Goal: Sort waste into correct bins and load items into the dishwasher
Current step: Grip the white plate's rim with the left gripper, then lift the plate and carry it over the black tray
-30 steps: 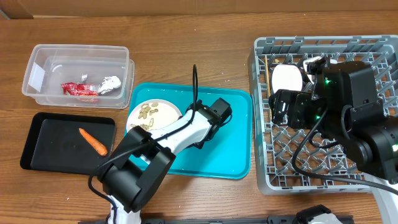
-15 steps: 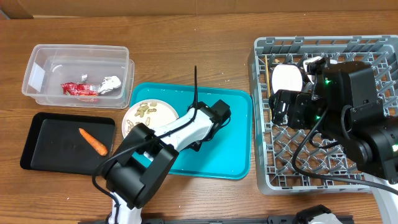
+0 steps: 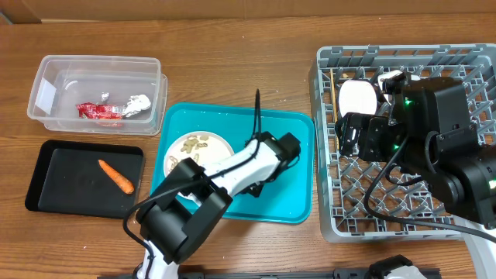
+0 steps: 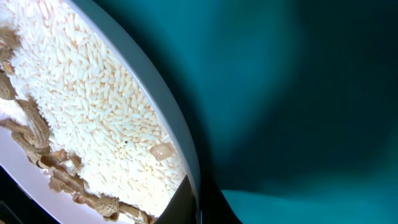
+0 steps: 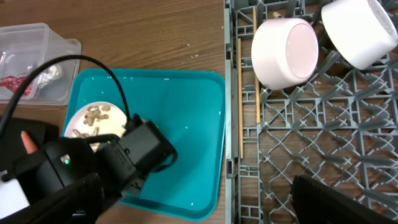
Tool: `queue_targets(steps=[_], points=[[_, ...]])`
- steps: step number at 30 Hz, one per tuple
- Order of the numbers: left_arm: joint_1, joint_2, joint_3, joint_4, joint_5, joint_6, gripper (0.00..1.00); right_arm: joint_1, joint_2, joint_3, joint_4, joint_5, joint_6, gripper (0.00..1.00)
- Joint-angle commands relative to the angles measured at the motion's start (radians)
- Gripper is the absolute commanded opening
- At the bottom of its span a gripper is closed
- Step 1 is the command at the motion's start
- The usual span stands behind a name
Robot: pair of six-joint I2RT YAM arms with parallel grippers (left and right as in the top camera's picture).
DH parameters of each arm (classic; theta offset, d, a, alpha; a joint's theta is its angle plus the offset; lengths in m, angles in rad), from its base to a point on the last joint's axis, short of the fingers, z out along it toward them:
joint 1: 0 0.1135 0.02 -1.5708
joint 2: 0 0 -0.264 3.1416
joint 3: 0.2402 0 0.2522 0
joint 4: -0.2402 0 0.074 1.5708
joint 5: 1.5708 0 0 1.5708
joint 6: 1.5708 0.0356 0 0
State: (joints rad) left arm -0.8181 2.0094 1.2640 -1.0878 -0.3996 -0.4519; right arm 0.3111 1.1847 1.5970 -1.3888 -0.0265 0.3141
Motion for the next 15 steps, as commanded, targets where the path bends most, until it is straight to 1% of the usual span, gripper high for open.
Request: queue_targets(steps=[1,10,15], points=[[-0.014,-0.076,0.015,-0.021,0.05,-0.06,0.04,0.002,-0.002,0.008,0.002,-0.002,0.004,1.0],[-0.014,-0.294,0.015,-0.089,0.06,-0.142,0.04,0.002,-0.001,0.008,0.004,-0.001,0.003,1.0],[-0.014,-0.362,0.015,-0.161,0.058,-0.212,0.04,0.002,-0.001,0.008,0.007,-0.001,0.003,1.0]])
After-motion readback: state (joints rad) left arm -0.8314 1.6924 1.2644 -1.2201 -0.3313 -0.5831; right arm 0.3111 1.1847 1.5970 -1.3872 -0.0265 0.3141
